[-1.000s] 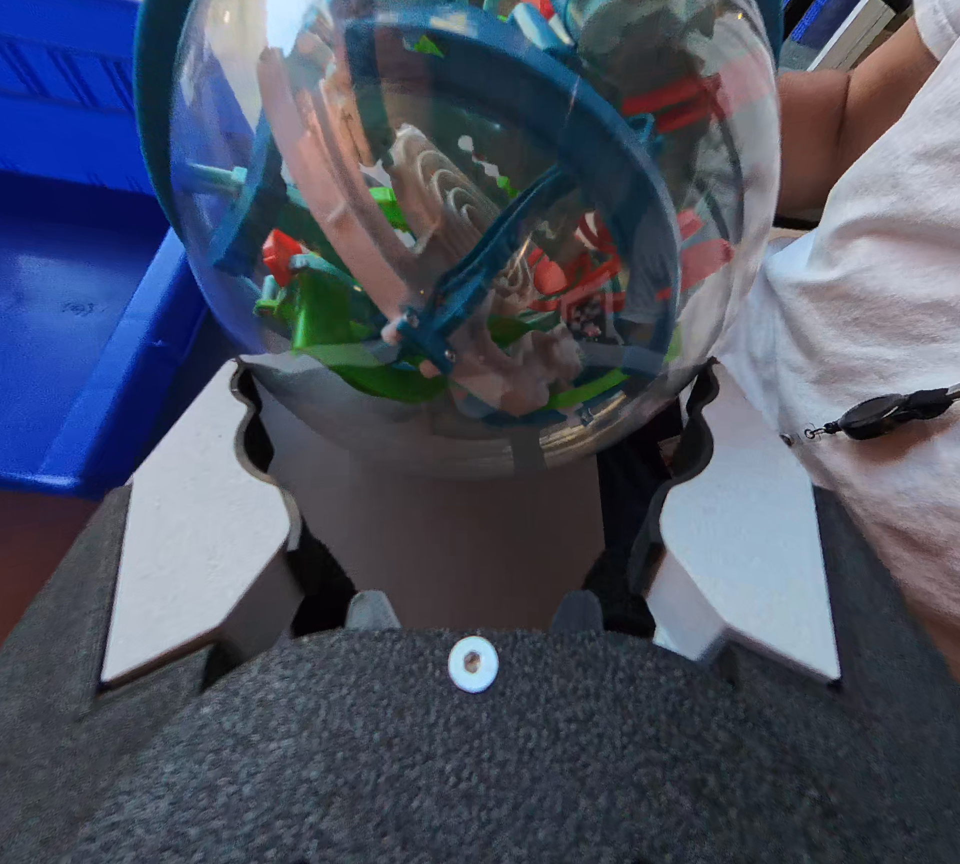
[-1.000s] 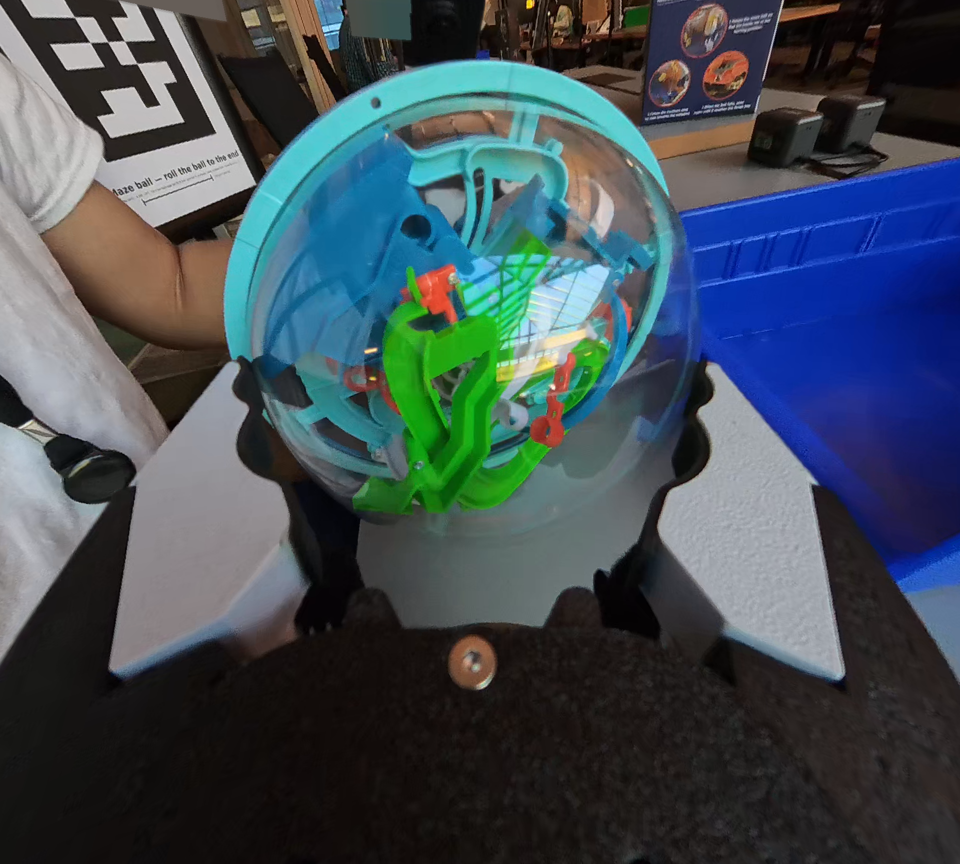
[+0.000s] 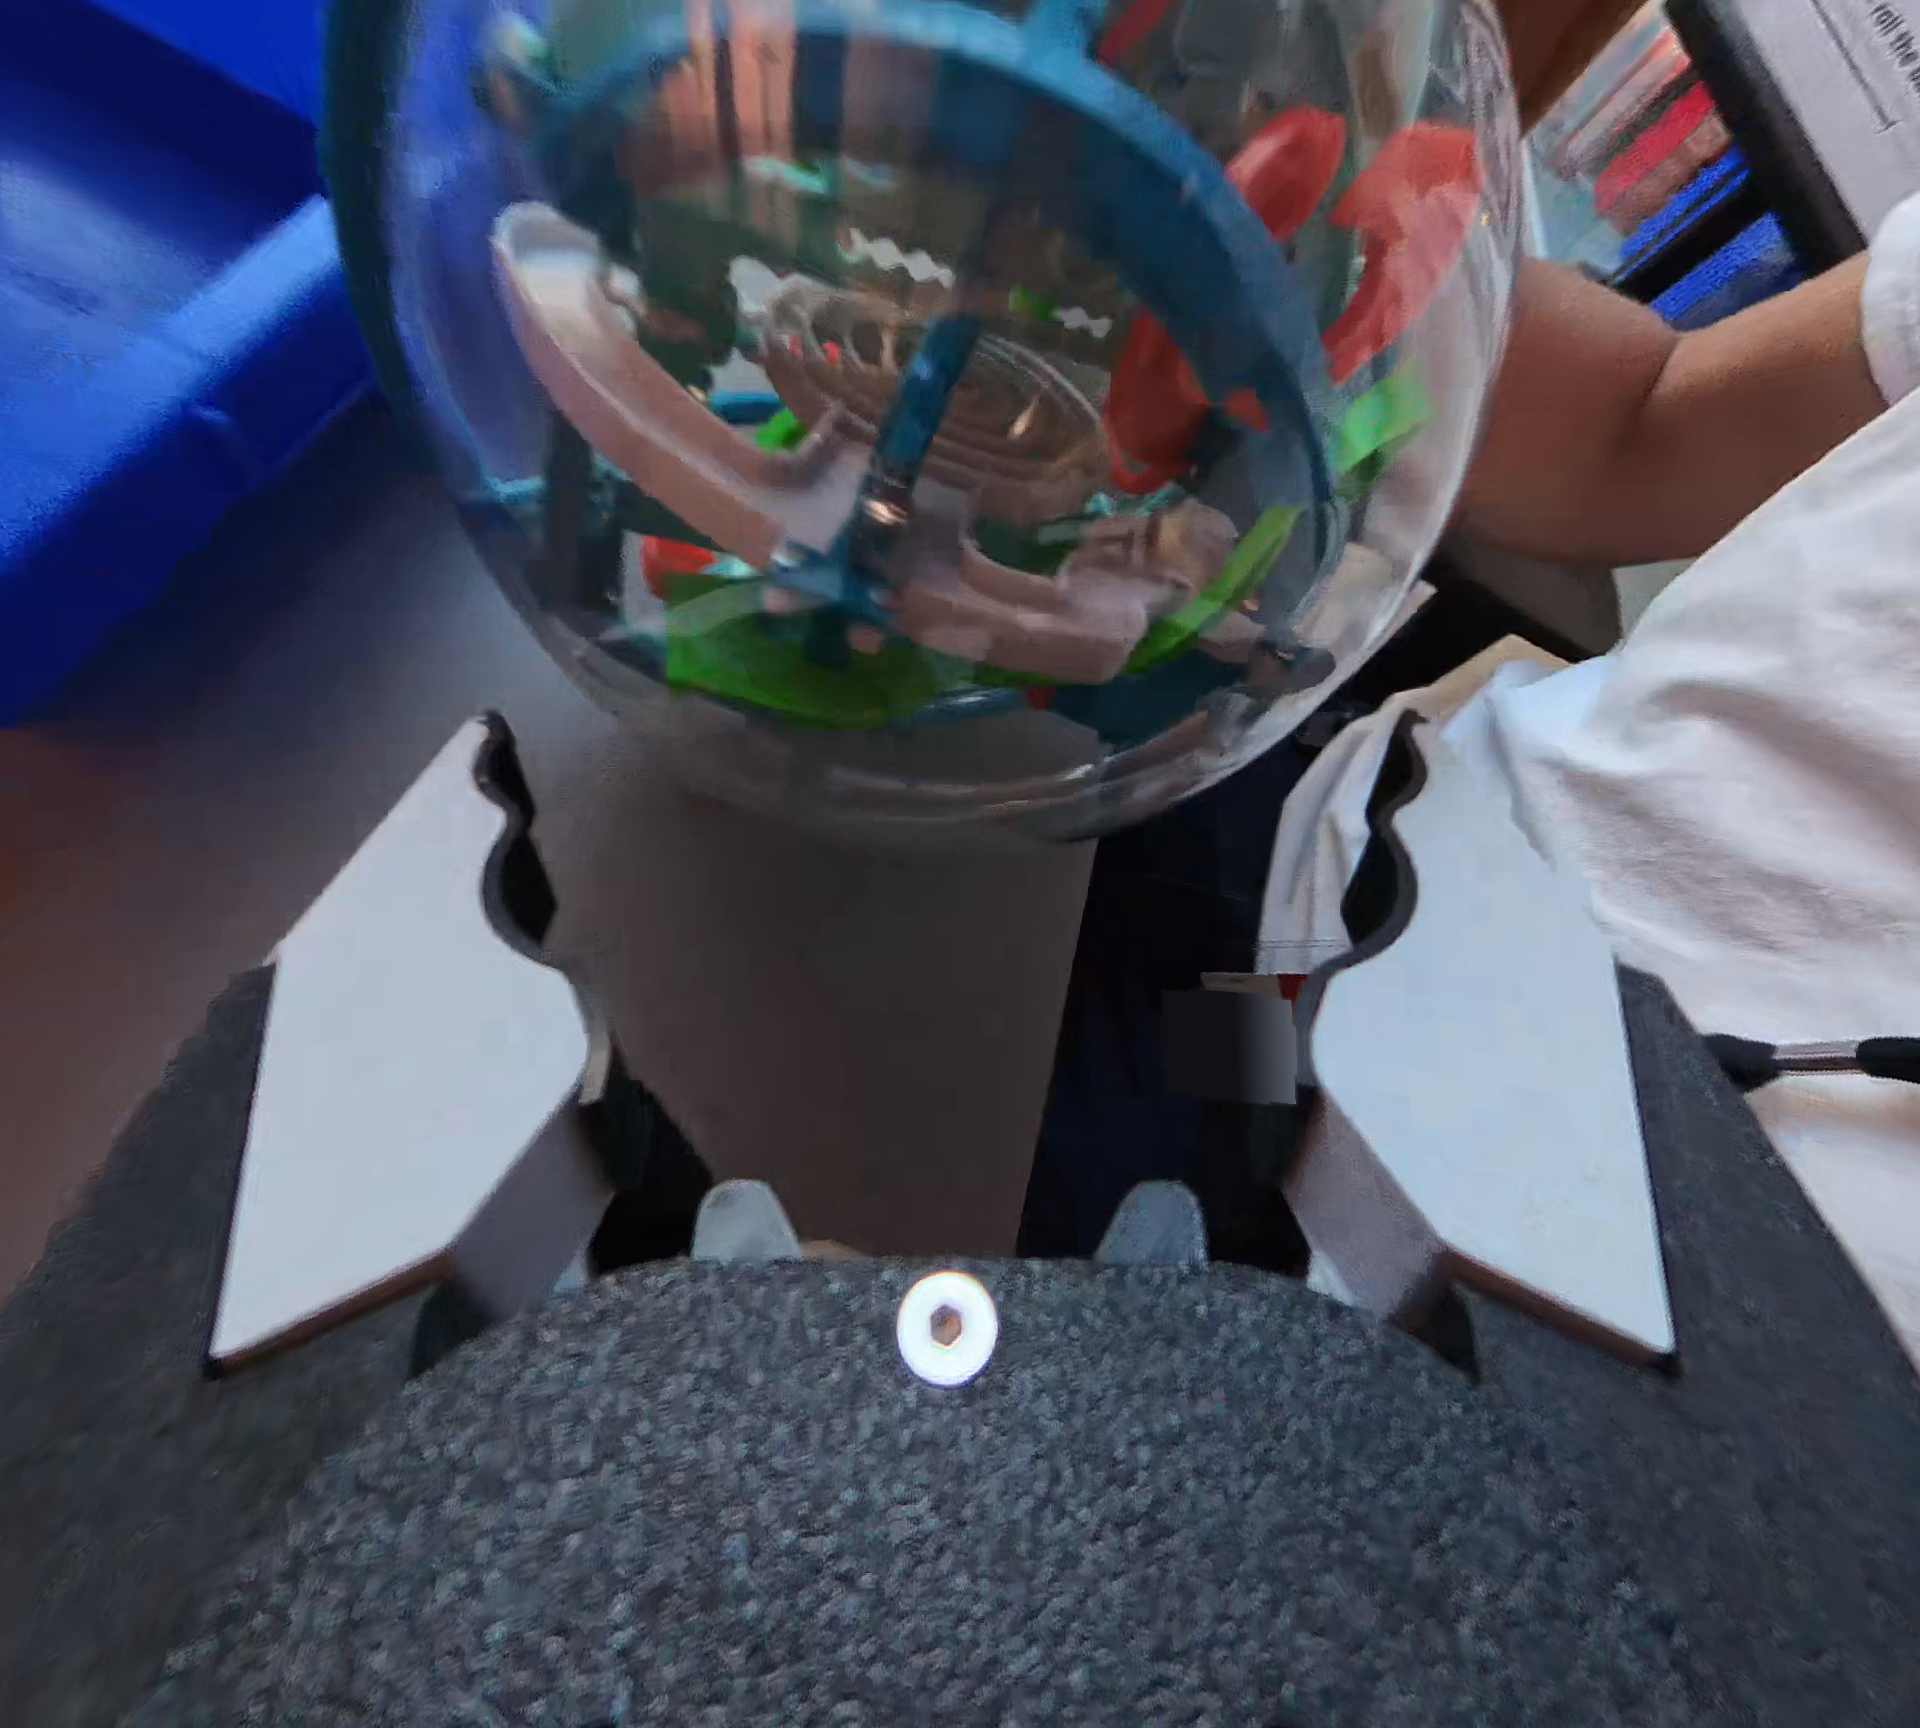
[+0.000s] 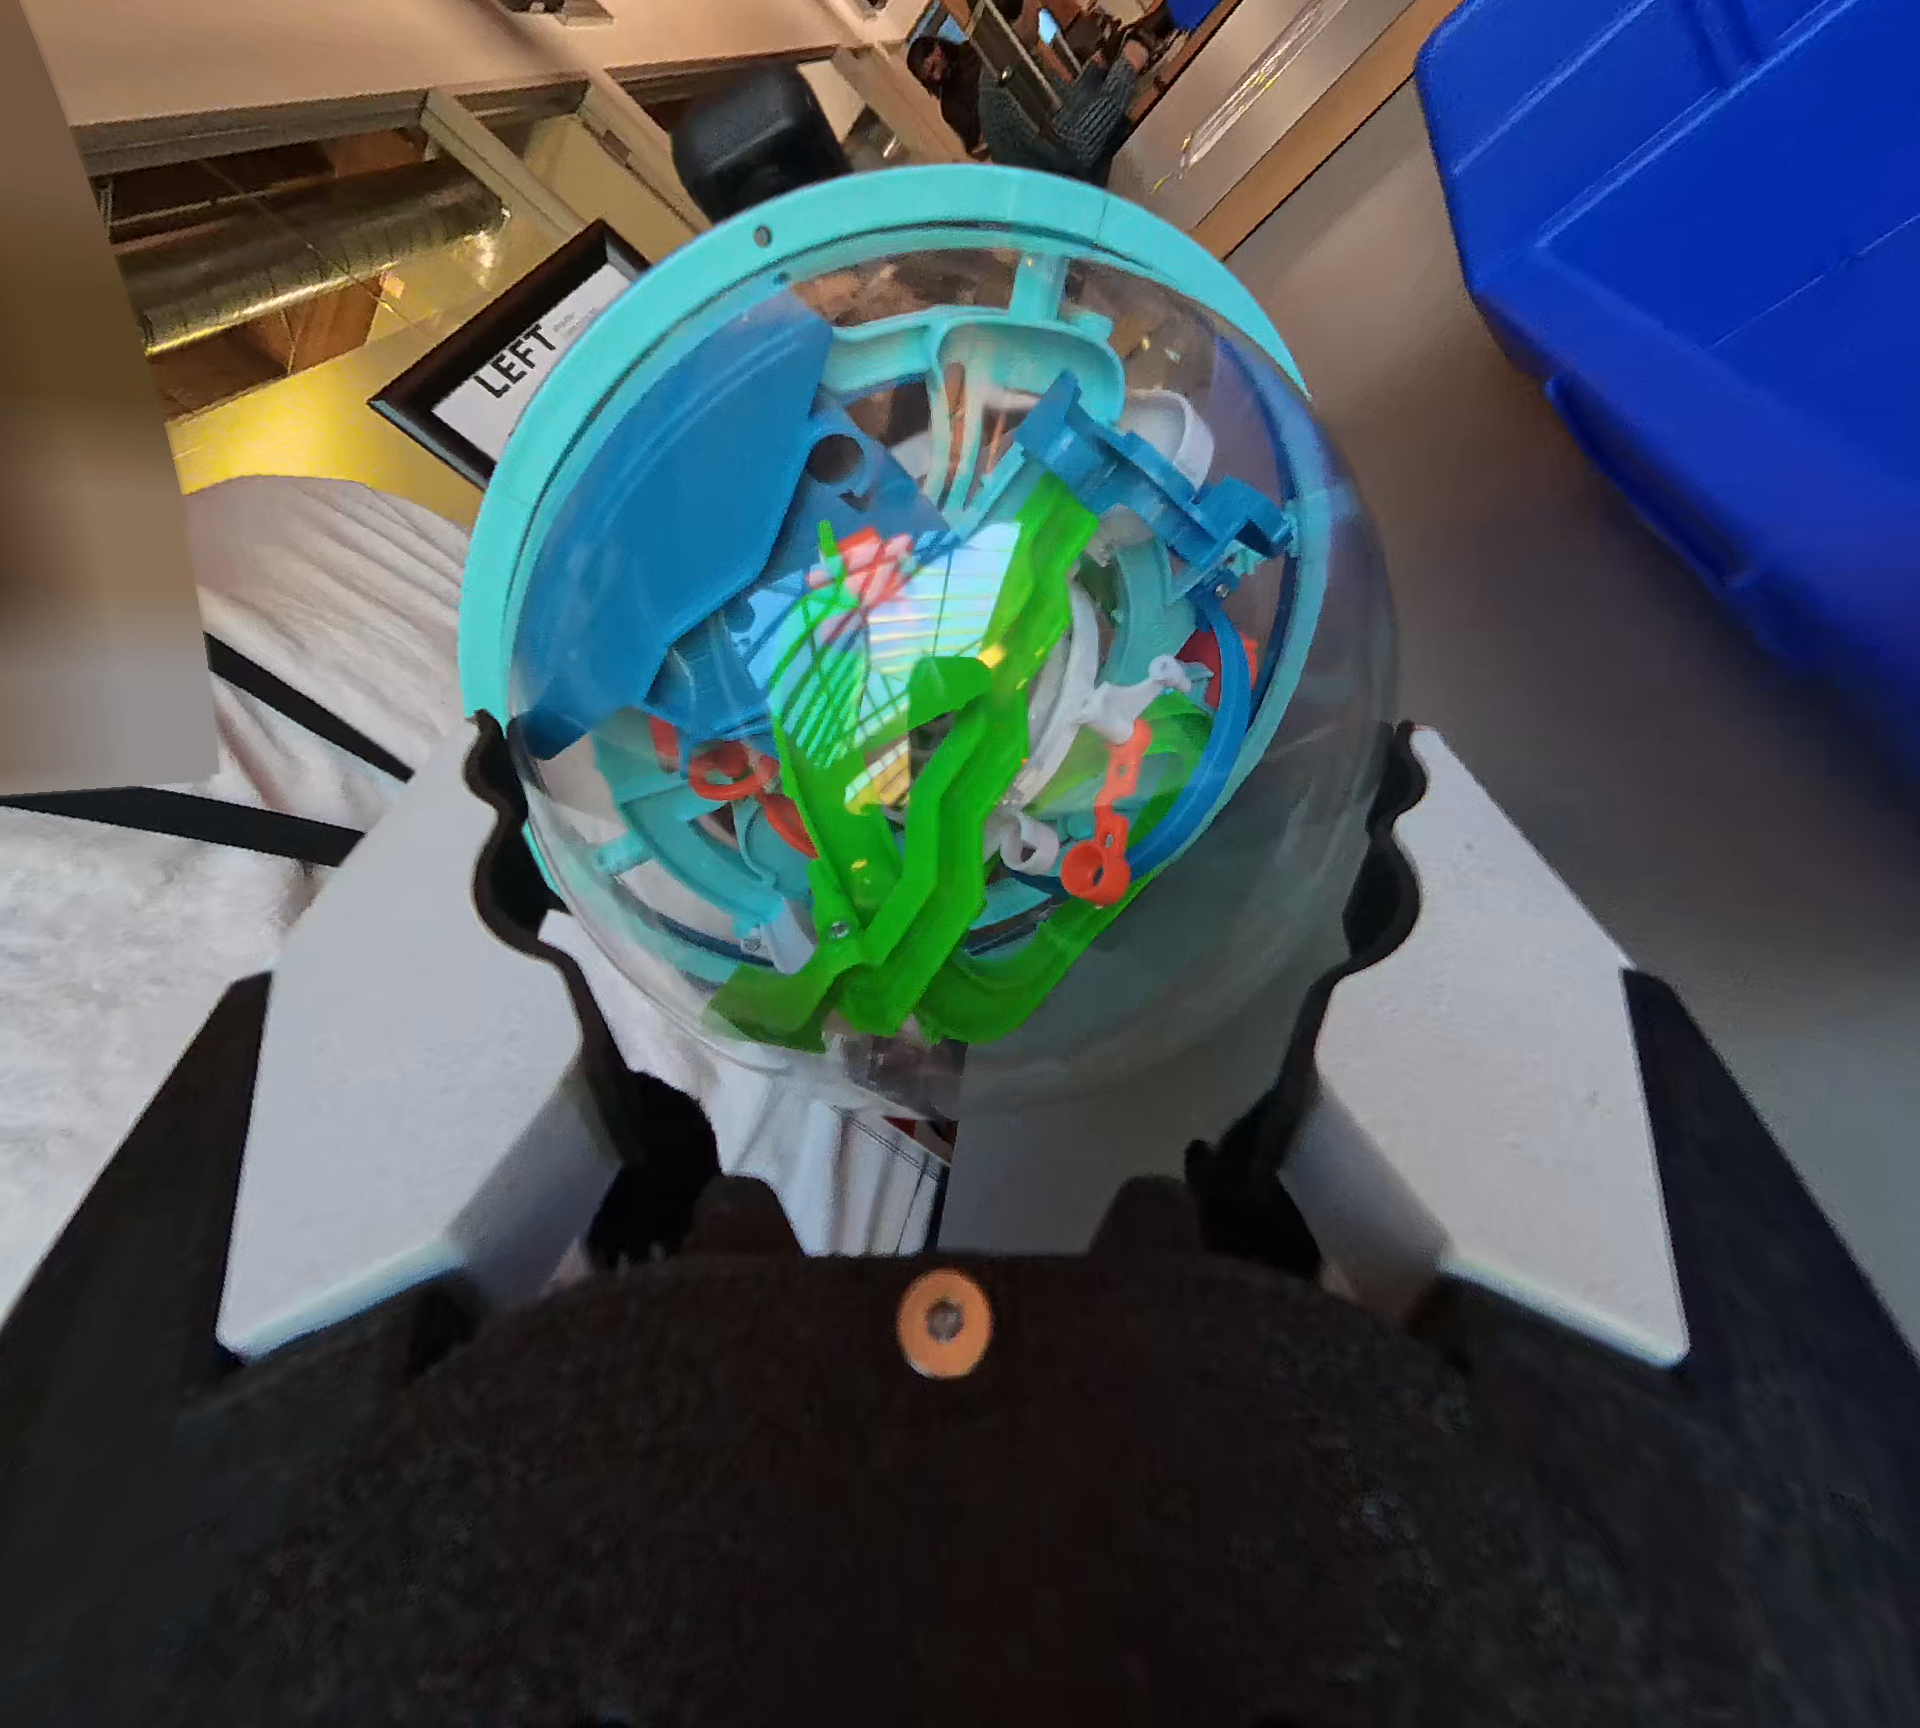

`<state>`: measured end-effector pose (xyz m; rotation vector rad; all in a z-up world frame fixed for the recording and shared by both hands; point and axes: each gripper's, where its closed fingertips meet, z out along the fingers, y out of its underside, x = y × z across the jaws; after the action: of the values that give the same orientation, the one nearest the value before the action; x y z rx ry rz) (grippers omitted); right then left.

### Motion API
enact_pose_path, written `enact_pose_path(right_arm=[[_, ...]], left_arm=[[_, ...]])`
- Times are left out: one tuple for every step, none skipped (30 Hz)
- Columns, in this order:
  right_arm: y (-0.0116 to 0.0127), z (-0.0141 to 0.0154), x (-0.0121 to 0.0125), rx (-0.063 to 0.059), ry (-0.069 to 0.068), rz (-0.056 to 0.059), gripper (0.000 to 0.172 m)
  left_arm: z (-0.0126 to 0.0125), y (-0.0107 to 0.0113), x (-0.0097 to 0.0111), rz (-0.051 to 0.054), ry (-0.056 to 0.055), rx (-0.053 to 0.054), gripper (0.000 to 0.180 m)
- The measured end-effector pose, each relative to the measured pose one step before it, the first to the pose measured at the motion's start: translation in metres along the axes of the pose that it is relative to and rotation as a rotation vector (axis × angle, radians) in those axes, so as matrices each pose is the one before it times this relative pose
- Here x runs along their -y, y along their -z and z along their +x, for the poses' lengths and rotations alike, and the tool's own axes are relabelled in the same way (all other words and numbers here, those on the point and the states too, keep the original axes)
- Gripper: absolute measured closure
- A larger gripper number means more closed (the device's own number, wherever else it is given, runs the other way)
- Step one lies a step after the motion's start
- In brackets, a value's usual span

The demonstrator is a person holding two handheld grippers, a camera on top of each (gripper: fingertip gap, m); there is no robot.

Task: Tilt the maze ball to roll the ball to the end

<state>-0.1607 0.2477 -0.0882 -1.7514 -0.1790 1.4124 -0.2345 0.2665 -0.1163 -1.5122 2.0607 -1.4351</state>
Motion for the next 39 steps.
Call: enact_pose_path(right_arm=[[-0.00153,0.00067,0.00155,0.0093,-0.0018,-0.0154,0.017],[-0.00151,0.00040,0.00140,0.0103,0.0000,-0.0135,0.017],[-0.00163,0.00044,0.00167,0.0109,0.0003,-0.0103,0.018],[-0.00174,0.00066,0.00193,0.0109,-0.0025,-0.0074,0.017],[-0.00189,0.00104,0.00235,0.0106,-0.0058,-0.0026,0.018],[-0.00198,0.00114,0.00260,0.0102,-0.0091,0.0011,0.018],[-0.00191,0.00110,0.00278,0.0075,-0.0085,0.0036,0.018],[-0.00163,0.00055,0.00310,0.0053,0.0008,0.0091,0.018],[-0.00082,-0.00024,0.00340,-0.0007,0.0143,0.0154,0.020],[0.00129,-0.00116,0.00365,-0.0100,0.0308,0.0176,0.022],[0.00403,-0.00258,0.00478,-0.0199,0.0436,0.0270,0.023],[0.00739,-0.00373,0.00717,-0.0278,0.0464,0.0478,0.023],[0.01006,-0.00160,0.00843,-0.0528,0.0426,0.0608,0.023],[0.01060,0.00014,0.00506,-0.0741,0.0486,0.0446,0.023],[0.00960,-0.00123,-0.00120,-0.0740,0.0602,0.0095,0.021],[0.00802,-0.00153,-0.00515,-0.0758,0.0596,-0.0065,0.021],[0.00578,-0.00189,-0.00899,-0.0715,0.0527,-0.0186,0.020],[0.00278,-0.00394,-0.01222,-0.0521,0.0354,-0.0264,0.019],[-0.00065,-0.00434,-0.01265,-0.0370,0.0131,-0.0218,0.020],[-0.00351,-0.00419,-0.01344,-0.0246,-0.0010,-0.0279,0.019],[-0.00559,-0.00368,-0.01173,-0.0168,-0.0035,-0.0233,0.019],[-0.00678,-0.00326,-0.00820,-0.0114,-0.0009,-0.0108,0.019],[-0.00734,-0.00320,-0.00460,-0.0036,0.0010,-0.0007,0.019],[-0.00767,-0.00294,-0.00159,0.0009,-0.0001,0.0085,0.020],[-0.00783,-0.00266,0.00001,0.0045,0.0028,0.0123,0.020],[-0.00718,-0.00197,0.00018,0.0026,0.0116,0.0045,0.020],[-0.00551,0.00064,0.00125,-0.0111,0.0176,0.0026,0.023],[-0.00404,-0.00256,0.00270,0.0123,0.0172,0.0056,0.020],[-0.00198,-0.00106,0.00207,0.0053,0.0063,-0.0017,0.020],[-0.00087,-0.00041,0.00189,0.0056,0.0038,-0.0057,0.020],[-0.00048,-0.00062,0.00165,0.0095,-0.0014,-0.0066,0.021],[0.00036,-0.00047,0.00170,0.0135,-0.0063,-0.0064,0.021],[0.00118,0.00023,0.00213,0.0164,-0.0151,-0.0082,0.021],[0.00204,0.00085,0.00252,0.0173,-0.0215,-0.0084,0.021],[0.00264,0.00138,0.00311,0.0172,-0.0245,-0.0030,0.021],[0.00297,0.00167,0.00345,0.0146,-0.0180,-0.0011,0.021],[0.00297,0.00128,0.00324,0.0102,-0.0047,-0.0014,0.021],[0.00237,0.00077,0.00259,0.0056,0.0070,-0.0007,0.021],[0.00169,0.00027,0.00110,0.0022,0.0123,-0.0110,0.021]], left_arm=[[-0.00648,0.00809,0.00895,0.0175,-0.0278,0.0178,0.023],[-0.00523,0.00697,0.01090,0.0236,-0.0306,0.0060,0.022],[-0.00297,0.00467,0.01164,0.0223,-0.0325,-0.0065,0.022],[0.00104,0.00180,0.01038,0.0123,-0.0381,-0.0224,0.022],[0.00214,-0.00121,0.00699,-0.0081,-0.0401,-0.0247,0.022],[0.00031,-0.00368,0.00298,-0.0279,-0.0362,-0.0119,0.022],[-0.00158,-0.00502,0.00047,-0.0347,-0.0289,-0.0012,0.021],[-0.00059,-0.00536,-0.00041,-0.0279,-0.0159,-0.0084,0.021],[0.00172,-0.00409,0.00053,-0.0099,-0.0005,-0.0220,0.022],[-0.00097,-0.00190,0.00171,0.0096,0.0096,-0.0028,0.021],[-0.00195,-0.00043,0.00093,0.0133,0.0177,0.0048,0.022],[-0.00175,0.00054,0.00007,0.0130,0.0239,0.0049,0.023],[-0.00228,0.00141,-0.00054,0.0146,0.0306,0.0085,0.024],[-0.00258,0.00185,-0.00070,0.0206,0.0357,0.0109,0.024],[-0.00271,0.00199,-0.00054,0.0279,0.0347,0.0133,0.024],[-0.00221,0.00205,-0.00054,0.0318,0.0279,0.0136,0.024],[-0.00181,0.00214,-0.00061,0.0311,0.0237,0.0140,0.024],[-0.00096,0.00232,-0.00092,0.0265,0.0145,0.0123,0.024],[-0.00039,0.00217,-0.00112,0.0207,0.0094,0.0098,0.024],[-0.00031,0.00193,-0.00108,0.0156,0.0120,0.0091,0.024],[-0.00035,0.00142,-0.00077,0.0129,0.0123,0.0069,0.025],[-0.00032,0.00087,-0.00052,0.0137,0.0115,0.0037,0.024],[0.00016,0.00065,-0.00072,0.0119,0.0127,-0.0011,0.025],[0.00078,0.00057,-0.00147,0.0060,0.0145,-0.0079,0.025],[0.00156,0.00051,-0.00178,0.0050,0.0108,-0.0114,0.025],[0.00184,0.00064,-0.00188,0.0045,0.0051,-0.0109,0.025],[0.00159,0.00101,-0.00196,0.0028,0.0025,-0.0071,0.025],[0.00058,0.00183,-0.00193,0.0016,0.0054,-0.0016,0.025],[-0.00043,0.00252,-0.00227,-0.0014,0.0082,0.0033,0.025],[-0.00022,0.00202,-0.00307,-0.0057,0.0060,0.0043,0.025],[0.00033,0.00099,-0.00424,-0.0115,0.0002,0.0046,0.025],[0.00043,-0.00044,-0.00539,-0.0179,-0.0037,0.0073,0.025],[0.00023,-0.00179,-0.00626,-0.0232,-0.0053,0.0101,0.025],[-0.00006,-0.00296,-0.00715,-0.0277,-0.0075,0.0118,0.025],[0.00044,-0.00354,-0.00744,-0.0302,-0.0074,0.0080,0.025],[0.00121,-0.00366,-0.00622,-0.0229,-0.0029,-0.0009,0.024],[0.00119,-0.00299,-0.00415,-0.0121,0.0021,-0.0061,0.024],[0.00044,-0.00194,-0.00174,0.0006,0.0059,-0.0073,0.026],[0.00048,-0.00049,-0.00005,0.0087,0.0082,-0.0103,0.028]])
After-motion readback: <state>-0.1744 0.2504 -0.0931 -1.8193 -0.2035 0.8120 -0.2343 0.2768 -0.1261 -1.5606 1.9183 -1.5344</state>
